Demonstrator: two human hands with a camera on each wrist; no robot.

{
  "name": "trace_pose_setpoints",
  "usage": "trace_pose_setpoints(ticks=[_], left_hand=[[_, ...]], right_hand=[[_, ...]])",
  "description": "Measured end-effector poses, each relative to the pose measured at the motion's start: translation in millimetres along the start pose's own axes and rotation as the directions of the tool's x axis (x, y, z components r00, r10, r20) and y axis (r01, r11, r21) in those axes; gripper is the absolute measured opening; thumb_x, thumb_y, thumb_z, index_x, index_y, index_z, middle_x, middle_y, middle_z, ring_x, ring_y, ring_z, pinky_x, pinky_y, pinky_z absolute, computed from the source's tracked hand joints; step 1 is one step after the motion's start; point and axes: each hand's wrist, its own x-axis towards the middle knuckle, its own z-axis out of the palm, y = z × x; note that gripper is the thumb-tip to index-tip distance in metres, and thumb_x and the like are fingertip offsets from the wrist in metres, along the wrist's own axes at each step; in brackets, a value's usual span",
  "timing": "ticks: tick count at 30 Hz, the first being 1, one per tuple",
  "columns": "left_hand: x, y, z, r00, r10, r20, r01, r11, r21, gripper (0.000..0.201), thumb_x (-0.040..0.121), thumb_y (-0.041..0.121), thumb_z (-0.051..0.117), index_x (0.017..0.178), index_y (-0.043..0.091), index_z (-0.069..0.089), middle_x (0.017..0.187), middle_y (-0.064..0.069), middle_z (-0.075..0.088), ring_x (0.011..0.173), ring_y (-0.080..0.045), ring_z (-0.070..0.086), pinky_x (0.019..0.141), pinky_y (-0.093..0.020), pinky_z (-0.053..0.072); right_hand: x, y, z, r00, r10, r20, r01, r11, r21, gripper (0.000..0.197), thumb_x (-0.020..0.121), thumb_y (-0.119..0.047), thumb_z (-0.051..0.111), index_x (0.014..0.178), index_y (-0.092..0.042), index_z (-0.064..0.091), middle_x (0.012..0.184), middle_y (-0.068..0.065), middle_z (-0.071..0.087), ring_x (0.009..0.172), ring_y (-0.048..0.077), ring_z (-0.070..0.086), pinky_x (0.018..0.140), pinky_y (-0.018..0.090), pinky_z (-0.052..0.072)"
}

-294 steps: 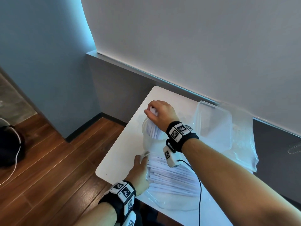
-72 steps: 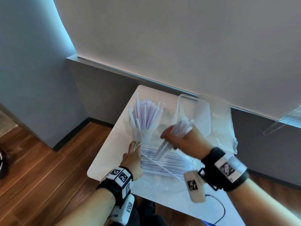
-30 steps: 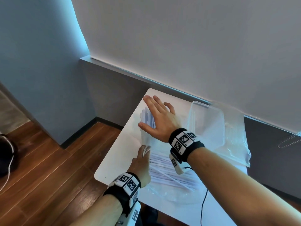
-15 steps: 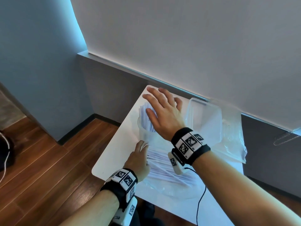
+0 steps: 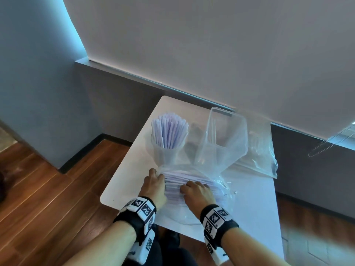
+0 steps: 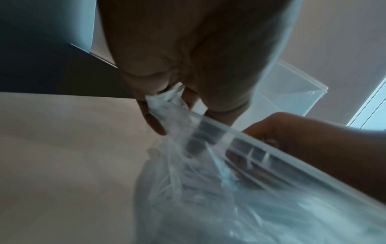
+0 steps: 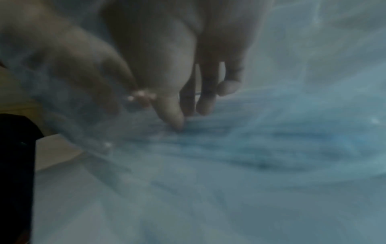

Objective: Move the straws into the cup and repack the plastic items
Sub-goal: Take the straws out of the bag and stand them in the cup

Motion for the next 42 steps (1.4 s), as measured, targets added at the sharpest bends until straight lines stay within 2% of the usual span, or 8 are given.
trace_pose_setpoints(ticks=[2, 5, 7, 12, 16, 19, 25, 42], left_hand=[[1, -2, 0, 1.0, 0.022, -0.008, -0.022, 0.999, 0.041, 0.049, 0.082, 0.011, 0.066, 0.126, 0.012, 0.045, 0.128, -0.009, 0.029, 0.111, -0.029, 0.046, 0.097, -0.036, 0.046], [3, -4, 1, 0.999, 0.054, 0.002, -0.055, 0.997, 0.046, 0.06, 0.082, 0.011, 0.067, 0.135, 0.014, 0.039, 0.136, -0.008, 0.025, 0.115, -0.029, 0.043, 0.099, -0.037, 0.045], [3, -4, 1, 0.997, 0.075, 0.013, -0.075, 0.997, 0.015, 0.064, 0.081, 0.011, 0.068, 0.137, 0.016, 0.038, 0.14, -0.005, 0.022, 0.118, -0.028, 0.042, 0.101, -0.037, 0.044], [0, -7, 5, 0.995, 0.096, -0.004, -0.096, 0.995, -0.035, 0.07, 0.079, 0.009, 0.07, 0.139, 0.018, 0.037, 0.144, -0.001, 0.017, 0.124, -0.026, 0.041, 0.105, -0.036, 0.042], [-1, -8, 6, 0.995, 0.097, -0.005, -0.097, 0.994, -0.041, 0.073, 0.078, 0.005, 0.069, 0.141, 0.019, 0.035, 0.145, 0.0, 0.016, 0.124, -0.026, 0.041, 0.105, -0.037, 0.042], [0, -8, 5, 0.995, 0.097, -0.019, -0.098, 0.994, -0.045, 0.071, 0.078, 0.006, 0.07, 0.14, 0.018, 0.037, 0.145, 0.0, 0.018, 0.123, -0.026, 0.043, 0.105, -0.037, 0.043], [2, -9, 3, 0.994, 0.109, -0.011, -0.109, 0.991, -0.08, 0.074, 0.075, 0.003, 0.069, 0.14, 0.019, 0.038, 0.146, 0.0, 0.019, 0.123, -0.026, 0.044, 0.106, -0.037, 0.043], [3, -12, -4, 0.994, 0.109, 0.021, -0.102, 0.97, -0.221, 0.07, 0.075, 0.004, 0.067, 0.139, 0.02, 0.043, 0.143, 0.001, 0.026, 0.124, -0.026, 0.047, 0.108, -0.036, 0.041]], right_hand=[[-2, 3, -4, 1.0, 0.008, -0.01, -0.008, 1.0, -0.007, 0.026, 0.062, -0.007, 0.078, 0.078, -0.025, 0.07, 0.075, -0.003, 0.066, 0.068, 0.024, 0.065, 0.058, 0.033, 0.052], [-11, 2, -3, 0.999, -0.035, 0.035, 0.034, 0.999, 0.026, 0.026, 0.082, -0.01, 0.061, 0.105, -0.019, 0.066, 0.1, 0.003, 0.065, 0.092, 0.027, 0.062, 0.075, 0.036, 0.051], [-17, 1, 2, 0.999, -0.048, 0.018, 0.048, 0.999, 0.022, 0.035, 0.081, -0.019, 0.06, 0.116, -0.017, 0.06, 0.111, 0.004, 0.062, 0.1, 0.029, 0.058, 0.082, 0.04, 0.05], [-18, -11, 10, 0.998, -0.065, -0.022, 0.063, 0.995, -0.083, 0.04, 0.046, -0.023, 0.081, 0.084, -0.022, 0.068, 0.078, -0.003, 0.064, 0.07, 0.024, 0.062, 0.059, 0.035, 0.05], [-15, -14, 12, 0.998, -0.05, -0.044, 0.045, 0.992, -0.117, 0.037, 0.041, -0.027, 0.086, 0.074, -0.025, 0.07, 0.068, -0.003, 0.064, 0.063, 0.023, 0.062, 0.058, 0.036, 0.05], [-12, -16, 11, 1.0, -0.02, -0.022, 0.017, 0.995, -0.096, 0.035, 0.049, -0.027, 0.085, 0.081, -0.024, 0.072, 0.071, -0.001, 0.066, 0.067, 0.025, 0.064, 0.062, 0.038, 0.05], [-9, -16, 11, 0.997, -0.061, -0.055, 0.053, 0.99, -0.134, 0.031, 0.086, -0.032, 0.063, 0.113, -0.018, 0.061, 0.109, 0.005, 0.065, 0.103, 0.03, 0.059, 0.089, 0.044, 0.043], [-8, -20, 12, 0.998, -0.069, 0.009, 0.07, 0.982, -0.178, 0.035, 0.088, -0.028, 0.063, 0.119, -0.014, 0.056, 0.111, 0.009, 0.065, 0.103, 0.032, 0.06, 0.095, 0.045, 0.039]])
